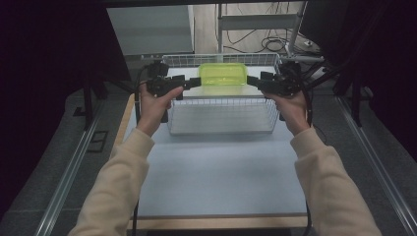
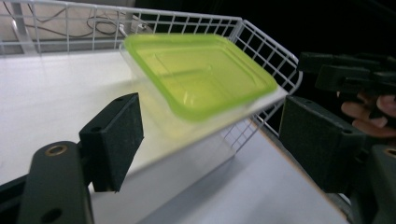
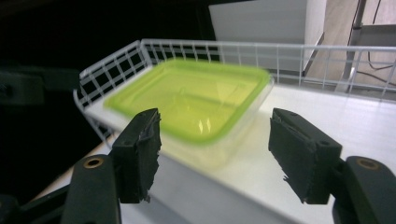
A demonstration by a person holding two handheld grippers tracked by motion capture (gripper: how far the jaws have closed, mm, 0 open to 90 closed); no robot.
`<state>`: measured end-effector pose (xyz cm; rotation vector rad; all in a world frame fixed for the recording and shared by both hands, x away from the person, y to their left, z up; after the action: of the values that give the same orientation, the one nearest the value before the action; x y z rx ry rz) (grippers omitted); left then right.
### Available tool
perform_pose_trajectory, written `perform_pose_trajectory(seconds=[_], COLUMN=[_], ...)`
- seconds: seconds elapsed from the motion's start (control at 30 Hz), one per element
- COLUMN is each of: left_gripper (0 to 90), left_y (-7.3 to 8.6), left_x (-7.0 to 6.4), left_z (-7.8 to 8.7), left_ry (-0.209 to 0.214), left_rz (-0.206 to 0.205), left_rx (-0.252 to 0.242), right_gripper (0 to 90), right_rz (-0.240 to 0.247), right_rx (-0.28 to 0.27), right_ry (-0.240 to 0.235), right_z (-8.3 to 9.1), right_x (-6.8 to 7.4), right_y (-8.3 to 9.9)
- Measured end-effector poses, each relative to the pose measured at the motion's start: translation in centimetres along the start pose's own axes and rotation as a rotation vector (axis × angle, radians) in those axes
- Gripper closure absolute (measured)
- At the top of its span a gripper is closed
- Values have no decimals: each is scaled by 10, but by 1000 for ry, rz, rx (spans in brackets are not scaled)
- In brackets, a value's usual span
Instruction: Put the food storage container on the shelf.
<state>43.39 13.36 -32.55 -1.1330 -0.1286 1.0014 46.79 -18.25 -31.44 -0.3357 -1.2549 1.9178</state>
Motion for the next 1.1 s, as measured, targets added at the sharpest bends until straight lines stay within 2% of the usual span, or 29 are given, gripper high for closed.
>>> perform_pose_trajectory(seconds=[0.07, 0.3, 0.4, 0.5, 0.63, 0.77, 0.87, 1.0, 1.1], left_gripper=[218, 227, 231, 231, 230, 231, 233, 232, 232], left_y=[12, 59, 83, 111, 146, 175, 197, 222, 232], left_x=[-3, -13, -20, -27, -33, -32, -29, -24, -22], left_z=[7, 22, 25, 24, 22, 20, 15, 1, -5], left_ry=[6, 50, 94, 89, 71, 48, 31, 12, 9], left_rz=[-18, -38, -33, -67, -122, -143, -128, -131, -132], left_rx=[-2, -9, -12, 5, 50, 95, 117, 201, 234], right_gripper=[320, 305, 299, 296, 293, 291, 291, 287, 280], right_rz=[46, 97, 135, 172, 165, 151, 133, 98, 115], right_rx=[16, 45, 54, 60, 73, 92, 105, 142, 177], right_ry=[-8, -92, -112, -121, -170, -196, -210, -220, -216], right_z=[7, 24, 30, 35, 38, 41, 41, 33, 27], right_x=[5, 21, 30, 38, 46, 47, 45, 40, 37], right_y=[9, 47, 67, 89, 123, 158, 181, 211, 226])
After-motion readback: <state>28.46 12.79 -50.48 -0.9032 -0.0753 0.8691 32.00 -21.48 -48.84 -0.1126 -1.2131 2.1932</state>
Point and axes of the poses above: each handheld gripper's, and its own axes: z roughly backward along the jaws, y roughly out of its underside, x roughly to its left, the point moved 3 cm from there along -z, roughly forward along the jaws, and after that the axes turned 7 degrees about x, right-handed, at the moved point
